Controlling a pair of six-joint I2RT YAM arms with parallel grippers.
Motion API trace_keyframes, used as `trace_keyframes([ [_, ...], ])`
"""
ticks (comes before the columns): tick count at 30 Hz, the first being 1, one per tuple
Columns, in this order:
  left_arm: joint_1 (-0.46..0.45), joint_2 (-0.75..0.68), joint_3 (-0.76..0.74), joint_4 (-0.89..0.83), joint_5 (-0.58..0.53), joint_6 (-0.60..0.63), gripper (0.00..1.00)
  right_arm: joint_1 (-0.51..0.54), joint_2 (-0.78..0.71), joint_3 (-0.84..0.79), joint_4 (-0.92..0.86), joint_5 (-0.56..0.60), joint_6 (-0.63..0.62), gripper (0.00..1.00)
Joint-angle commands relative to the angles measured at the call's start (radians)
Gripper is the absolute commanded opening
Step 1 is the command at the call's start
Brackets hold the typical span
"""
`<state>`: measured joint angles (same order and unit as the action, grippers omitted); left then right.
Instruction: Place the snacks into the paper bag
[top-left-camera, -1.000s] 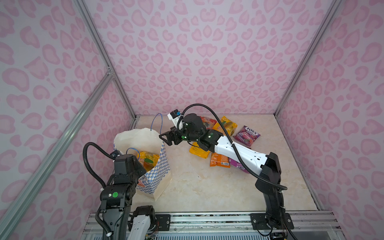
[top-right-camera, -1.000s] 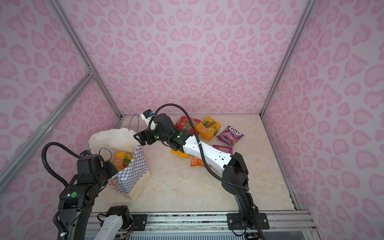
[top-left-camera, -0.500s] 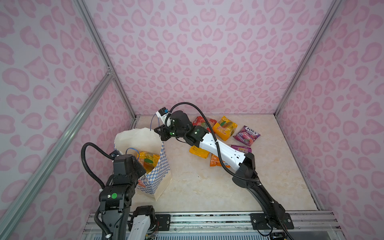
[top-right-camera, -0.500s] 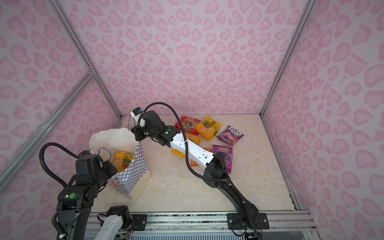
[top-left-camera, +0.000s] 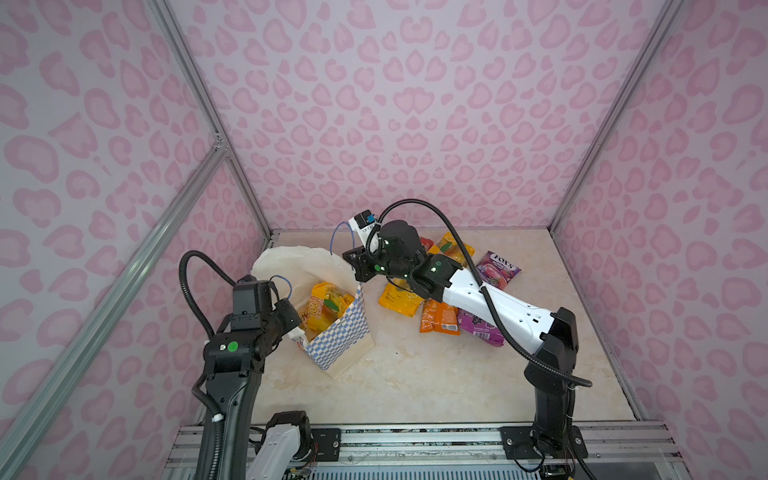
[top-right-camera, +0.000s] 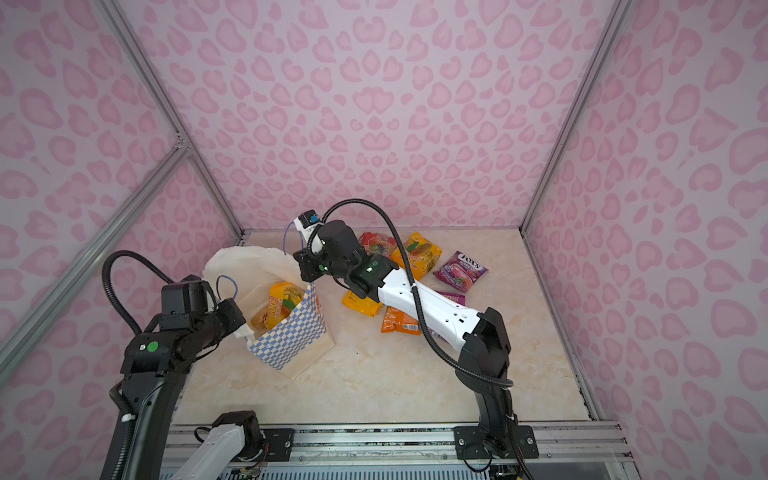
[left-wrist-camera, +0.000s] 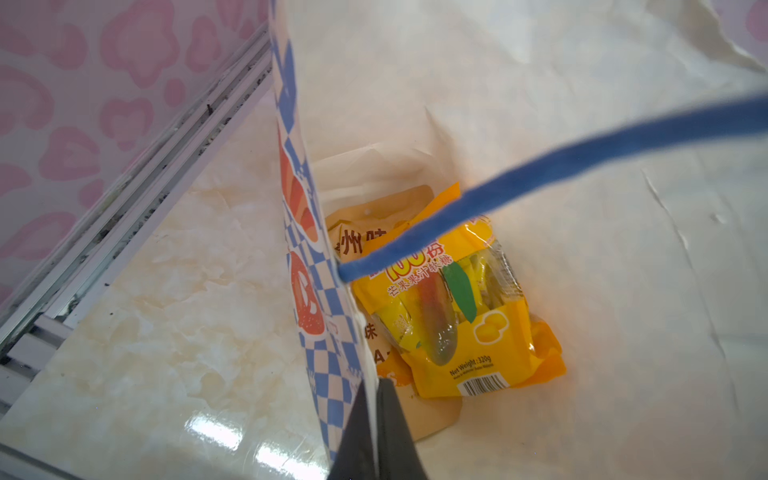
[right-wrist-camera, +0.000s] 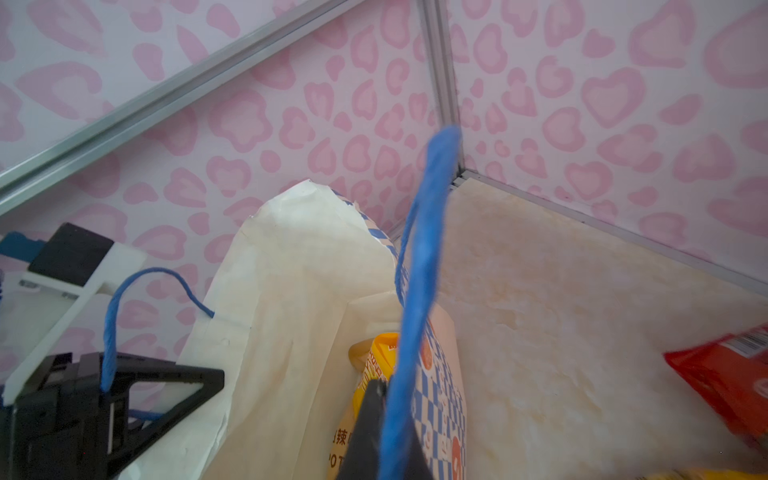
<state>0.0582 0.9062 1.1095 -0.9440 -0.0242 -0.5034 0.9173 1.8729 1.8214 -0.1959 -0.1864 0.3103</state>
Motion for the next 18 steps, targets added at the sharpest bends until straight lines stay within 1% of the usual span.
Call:
trace_keyframes([
  [1, -0.007, 0.076, 0.038, 0.105, 0.055, 0.016, 0.03, -0.004, -0.075, -0.112, 0.134, 0.120, 0.003, 0.00],
  [5, -0.048, 0.207, 0.127, 0.124, 0.075, 0.014, 0.03, -0.005, -0.139, -0.213, 0.158, 0.177, 0.028, 0.00],
  [9, -0.107, 0.321, 0.256, 0.084, 0.014, 0.016, 0.03, -0.003, -0.188, -0.276, 0.185, 0.237, 0.053, 0.00],
  [12, -0.120, 0.392, 0.332, 0.049, 0.006, 0.033, 0.03, -0.001, -0.231, -0.322, 0.216, 0.294, 0.065, 0.00],
  [14, -0.121, 0.420, 0.369, 0.026, 0.020, 0.045, 0.03, -0.001, -0.252, -0.327, 0.226, 0.307, 0.074, 0.00],
  [15, -0.121, 0.424, 0.383, 0.018, 0.026, 0.051, 0.03, 0.001, -0.260, -0.360, 0.231, 0.308, 0.076, 0.00],
  [18, -0.127, 0.437, 0.439, -0.021, 0.020, 0.065, 0.03, 0.007, -0.258, -0.352, 0.220, 0.299, 0.084, 0.00],
])
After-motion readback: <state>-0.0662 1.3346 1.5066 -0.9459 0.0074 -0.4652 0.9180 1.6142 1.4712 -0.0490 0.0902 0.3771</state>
